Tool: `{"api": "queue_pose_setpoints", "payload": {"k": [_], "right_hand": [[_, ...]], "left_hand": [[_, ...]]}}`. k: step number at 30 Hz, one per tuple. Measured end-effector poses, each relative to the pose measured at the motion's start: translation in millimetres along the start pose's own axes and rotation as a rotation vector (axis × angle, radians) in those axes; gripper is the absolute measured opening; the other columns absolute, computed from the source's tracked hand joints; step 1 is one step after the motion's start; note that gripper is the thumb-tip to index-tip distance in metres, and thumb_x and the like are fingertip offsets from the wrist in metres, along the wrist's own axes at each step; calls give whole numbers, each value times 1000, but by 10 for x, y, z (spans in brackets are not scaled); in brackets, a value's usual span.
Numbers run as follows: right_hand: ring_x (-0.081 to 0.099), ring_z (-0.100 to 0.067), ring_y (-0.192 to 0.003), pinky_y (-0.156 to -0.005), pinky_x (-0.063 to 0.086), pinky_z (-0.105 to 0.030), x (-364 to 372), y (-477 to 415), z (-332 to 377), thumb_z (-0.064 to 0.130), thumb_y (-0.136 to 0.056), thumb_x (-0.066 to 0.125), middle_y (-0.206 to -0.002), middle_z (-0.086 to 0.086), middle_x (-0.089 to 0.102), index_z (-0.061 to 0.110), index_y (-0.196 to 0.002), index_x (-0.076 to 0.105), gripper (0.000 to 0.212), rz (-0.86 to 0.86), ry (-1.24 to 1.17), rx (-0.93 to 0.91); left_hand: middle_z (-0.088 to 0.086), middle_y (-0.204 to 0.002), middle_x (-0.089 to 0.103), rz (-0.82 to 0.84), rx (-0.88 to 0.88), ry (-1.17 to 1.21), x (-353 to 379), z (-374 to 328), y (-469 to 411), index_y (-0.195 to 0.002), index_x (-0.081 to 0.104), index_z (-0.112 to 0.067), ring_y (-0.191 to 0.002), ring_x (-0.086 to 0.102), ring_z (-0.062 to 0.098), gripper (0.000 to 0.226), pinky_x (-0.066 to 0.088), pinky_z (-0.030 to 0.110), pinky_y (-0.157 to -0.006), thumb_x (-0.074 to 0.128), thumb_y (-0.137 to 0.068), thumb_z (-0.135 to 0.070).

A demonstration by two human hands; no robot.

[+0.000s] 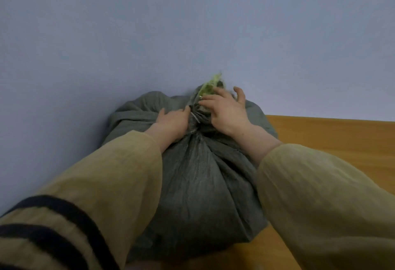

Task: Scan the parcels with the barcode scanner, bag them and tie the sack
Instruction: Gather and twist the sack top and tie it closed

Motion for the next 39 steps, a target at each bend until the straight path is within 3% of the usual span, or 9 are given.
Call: {"api": "queue_pose_setpoints", "payload": {"k": [2, 5, 10, 15, 22, 26, 33, 37, 39], "right_hand": [[17, -12, -145, -114, -2, -47, 8, 81, -82, 15, -93, 45, -150, 13, 37, 36, -134, 50, 46, 6, -26, 26], [10, -19, -147, -115, 5, -47, -41, 270, -282, 33, -95, 47, -157, 2, 23, 36, -142, 39, 47, -40, -109, 107], [-25, -41, -141, -103, -5, -74, 319, 693, -533, 79, -71, 52, -158, -12, -21, 54, -144, -9, 99, 293, -98, 352], [-24, -44, -140, -111, 12, -66, 620, 924, -376, 66, -65, 72, -155, -12, -29, 50, -141, -26, 125, 475, -362, 364], [-15, -41, -144, -117, 6, -49, 534, 924, -371, 49, -79, 71, -159, -12, -14, 46, -147, -12, 107, 406, -382, 230], [14, -28, -146, -115, 25, -43, 299, 1289, -663, 42, -84, 68, -159, -7, 12, 48, -148, 3, 91, 233, -532, 265], [46, -24, -128, -98, 44, -40, 38, 2663, -1454, 20, -92, 58, -142, -7, 45, 20, -144, 35, 57, -132, -586, 751], [54, -26, -111, -80, 43, -33, 72, 3558, -1819, 15, -92, 55, -137, -10, 48, 13, -140, 40, 50, -133, -492, 1018], [55, -23, -88, -73, 44, -33, 223, 3938, -1906, 14, -93, 54, -134, -13, 50, 10, -140, 39, 49, -49, -493, 1131]], "left_hand": [[10, -156, 19, -3, -113, 7, 46, 87, -7, -151, 3, -7, -143, 18, 28, 63, 6, 54, -115, 33, -99, -24], [14, -159, -2, -113, -209, 67, -119, -1, 258, -151, -3, -15, -146, -4, 32, 75, -6, 56, -114, 36, -96, -47], [9, -146, -43, 131, -287, 106, 131, -73, 1036, -143, -18, -45, -131, -41, 39, 119, -17, 70, -100, 47, -55, -91], [8, -140, -51, 292, -375, 63, 638, 86, 1611, -140, -29, -43, -128, -46, 36, 135, -11, 75, -98, 66, -51, -80], [12, -155, -26, 267, -362, -46, 703, 236, 1523, -148, -17, -33, -141, -27, 32, 128, -13, 72, -102, 62, -59, -79], [18, -152, -29, 174, -358, 31, 521, -89, 1564, -149, -18, -26, -139, -30, 36, 120, -16, 70, -103, 68, -71, -61], [12, -155, -26, -102, 47, 76, 440, -1630, 1803, -150, -3, -31, -140, -28, 32, 93, -18, 63, -105, 57, -83, -53], [10, -158, -16, -73, 182, 102, 746, -2184, 2003, -151, 8, -28, -143, -22, 30, 86, -17, 59, -110, 58, -84, -45], [9, -159, -11, -19, 223, 108, 925, -2383, 2076, -151, 10, -27, -144, -18, 29, 84, -14, 55, -113, 59, -85, -44]]}}
Point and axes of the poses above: each hand's wrist, its own y-axis away from the middle knuckle, its own x-axis out of the palm, z = x × y, the point moved 9 cm from there along -y, towards the middle knuckle
